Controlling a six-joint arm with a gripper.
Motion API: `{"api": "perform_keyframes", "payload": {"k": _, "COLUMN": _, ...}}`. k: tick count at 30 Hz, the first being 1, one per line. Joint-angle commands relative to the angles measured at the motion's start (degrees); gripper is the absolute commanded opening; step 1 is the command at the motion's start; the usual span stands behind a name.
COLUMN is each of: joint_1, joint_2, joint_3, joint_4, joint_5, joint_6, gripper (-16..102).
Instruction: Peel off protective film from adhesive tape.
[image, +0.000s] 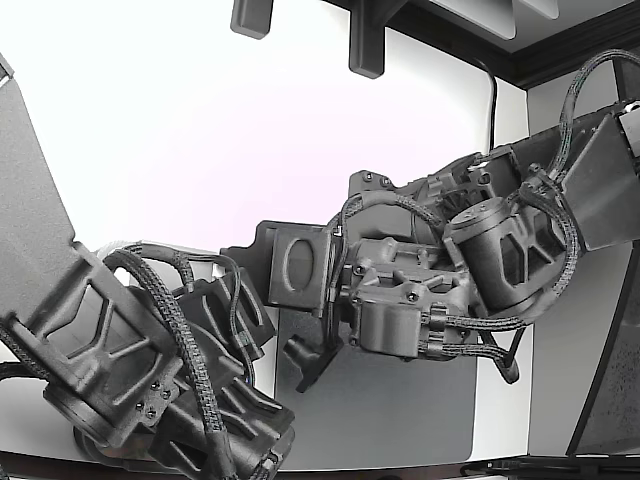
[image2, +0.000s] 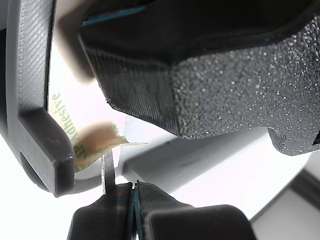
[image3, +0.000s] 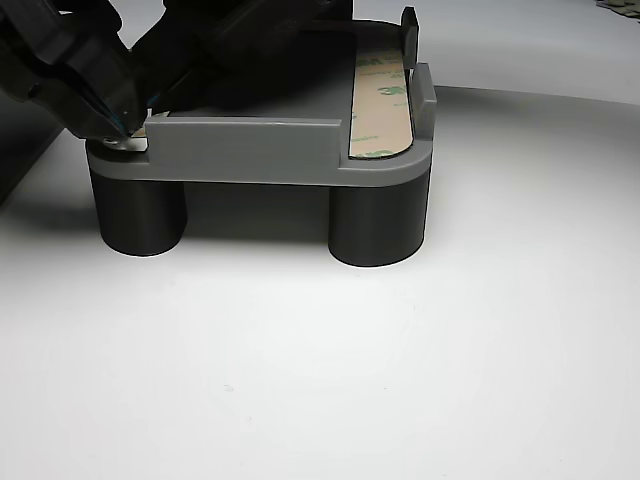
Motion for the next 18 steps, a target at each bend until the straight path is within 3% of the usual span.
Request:
{"api": "perform_keyframes", "payload": {"k": 1, "joint_1": -0.35, "joint_2": 1.58, "joint_3": -1.32, "joint_4": 0.0, "joint_5": 0.18, "joint_6": 0.18, "gripper": -10}}
{"api": "perform_keyframes", "payload": {"k": 18, "joint_1": -0.26, "joint_2": 1.67, "joint_3": -1.23, "joint_4": 0.18, "joint_5": -0.44, "joint_6": 2.29, "gripper": -10}}
